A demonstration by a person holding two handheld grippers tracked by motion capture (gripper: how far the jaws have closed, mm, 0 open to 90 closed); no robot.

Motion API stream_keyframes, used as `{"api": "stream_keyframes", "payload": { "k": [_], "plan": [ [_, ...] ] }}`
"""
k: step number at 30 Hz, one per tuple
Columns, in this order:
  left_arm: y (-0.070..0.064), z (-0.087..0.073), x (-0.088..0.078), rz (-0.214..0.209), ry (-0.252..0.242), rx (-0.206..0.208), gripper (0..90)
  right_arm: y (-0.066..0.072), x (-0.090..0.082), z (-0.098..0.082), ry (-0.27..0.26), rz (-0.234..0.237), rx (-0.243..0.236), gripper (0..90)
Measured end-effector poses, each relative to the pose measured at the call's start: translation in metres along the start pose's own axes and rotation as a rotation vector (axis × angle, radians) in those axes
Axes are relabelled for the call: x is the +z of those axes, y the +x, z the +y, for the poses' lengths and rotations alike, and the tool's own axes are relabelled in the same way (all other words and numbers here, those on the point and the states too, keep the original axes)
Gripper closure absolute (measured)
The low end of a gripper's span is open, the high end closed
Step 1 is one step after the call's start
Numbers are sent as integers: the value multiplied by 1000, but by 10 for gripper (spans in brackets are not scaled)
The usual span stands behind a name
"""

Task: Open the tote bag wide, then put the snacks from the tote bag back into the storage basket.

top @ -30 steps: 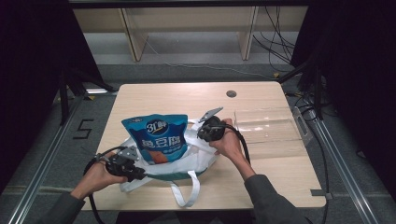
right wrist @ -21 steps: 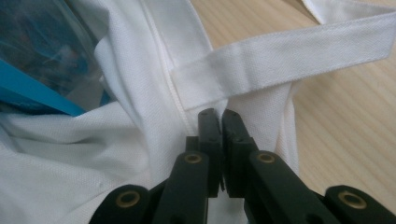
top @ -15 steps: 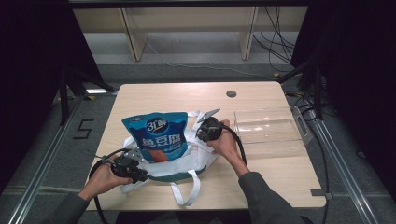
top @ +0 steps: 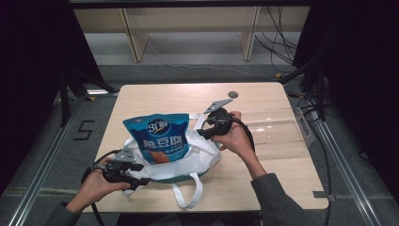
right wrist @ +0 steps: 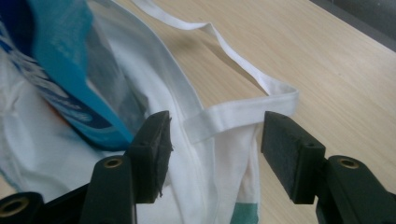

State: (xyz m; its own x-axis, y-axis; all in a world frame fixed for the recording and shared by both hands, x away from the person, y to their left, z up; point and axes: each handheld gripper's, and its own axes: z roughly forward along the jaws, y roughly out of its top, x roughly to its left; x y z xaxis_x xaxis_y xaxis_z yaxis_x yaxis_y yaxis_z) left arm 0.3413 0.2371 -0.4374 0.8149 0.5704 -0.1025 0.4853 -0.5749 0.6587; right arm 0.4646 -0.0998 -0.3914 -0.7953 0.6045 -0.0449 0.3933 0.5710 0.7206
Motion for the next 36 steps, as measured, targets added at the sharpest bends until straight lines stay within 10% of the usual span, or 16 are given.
{"api": "stream_keyframes", "payload": {
  "k": [6, 14, 25, 36],
  "plan": [
    [-5, -28, -19, 57, -66, -120, 342, 8, -13, 9, 35, 35, -25, 399],
    [-5, -52, -28, 145, -64, -168, 283, 17, -16, 12, 59, 61, -40, 373],
    [-9, -57, -30, 207, -49, -124, 264, 20, -27, 17, 115, 73, -12, 348],
    [-6, -59, -31, 223, -12, -116, 252, 29, -50, 43, 119, 138, -141, 246]
  ]
}}
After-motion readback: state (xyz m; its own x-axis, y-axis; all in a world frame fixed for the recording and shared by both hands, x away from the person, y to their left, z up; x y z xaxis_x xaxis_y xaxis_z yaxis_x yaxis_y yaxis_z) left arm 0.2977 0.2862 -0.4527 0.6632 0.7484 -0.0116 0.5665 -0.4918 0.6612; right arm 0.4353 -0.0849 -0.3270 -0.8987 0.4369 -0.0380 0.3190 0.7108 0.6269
